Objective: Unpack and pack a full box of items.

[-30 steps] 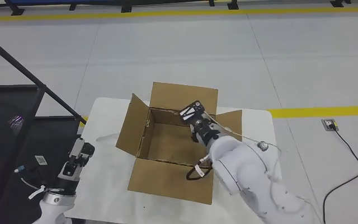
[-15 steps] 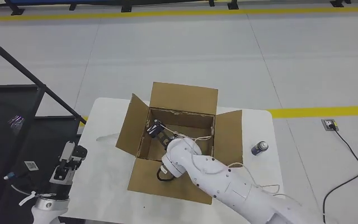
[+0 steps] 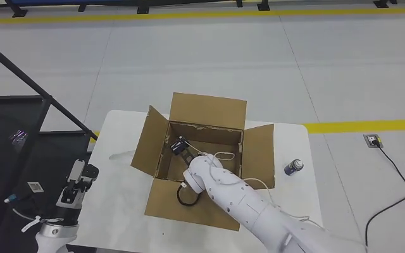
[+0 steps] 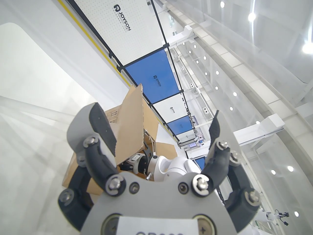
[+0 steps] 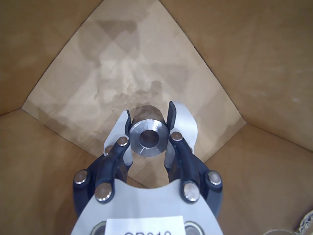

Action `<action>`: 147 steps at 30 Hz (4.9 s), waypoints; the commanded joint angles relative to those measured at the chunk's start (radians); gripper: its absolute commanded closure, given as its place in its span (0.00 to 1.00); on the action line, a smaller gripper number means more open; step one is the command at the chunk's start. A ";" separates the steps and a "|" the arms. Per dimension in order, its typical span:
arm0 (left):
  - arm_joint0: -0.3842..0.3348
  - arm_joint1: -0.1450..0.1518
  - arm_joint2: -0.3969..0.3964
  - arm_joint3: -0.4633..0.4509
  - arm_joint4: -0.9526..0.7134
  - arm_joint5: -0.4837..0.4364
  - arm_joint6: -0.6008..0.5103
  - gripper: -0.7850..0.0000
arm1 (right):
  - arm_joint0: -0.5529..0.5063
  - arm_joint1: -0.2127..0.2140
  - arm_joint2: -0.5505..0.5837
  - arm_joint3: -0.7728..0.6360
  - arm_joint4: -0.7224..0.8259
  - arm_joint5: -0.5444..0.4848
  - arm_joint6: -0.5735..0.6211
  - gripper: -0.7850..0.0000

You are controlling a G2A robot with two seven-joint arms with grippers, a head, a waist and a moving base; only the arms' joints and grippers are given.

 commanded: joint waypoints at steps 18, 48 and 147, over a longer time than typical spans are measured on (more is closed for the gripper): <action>0.000 0.000 0.000 0.000 0.000 0.000 0.000 0.00 | 0.020 -0.008 0.104 -0.046 -0.047 -0.002 -0.052 0.20; 0.000 0.000 0.000 0.000 0.000 0.000 0.000 0.00 | -0.689 0.325 1.186 -1.118 -0.550 -0.207 0.296 0.00; 0.000 0.000 0.000 0.000 0.000 0.000 0.000 0.00 | -0.417 0.174 0.505 -0.868 -0.569 -0.065 0.294 0.00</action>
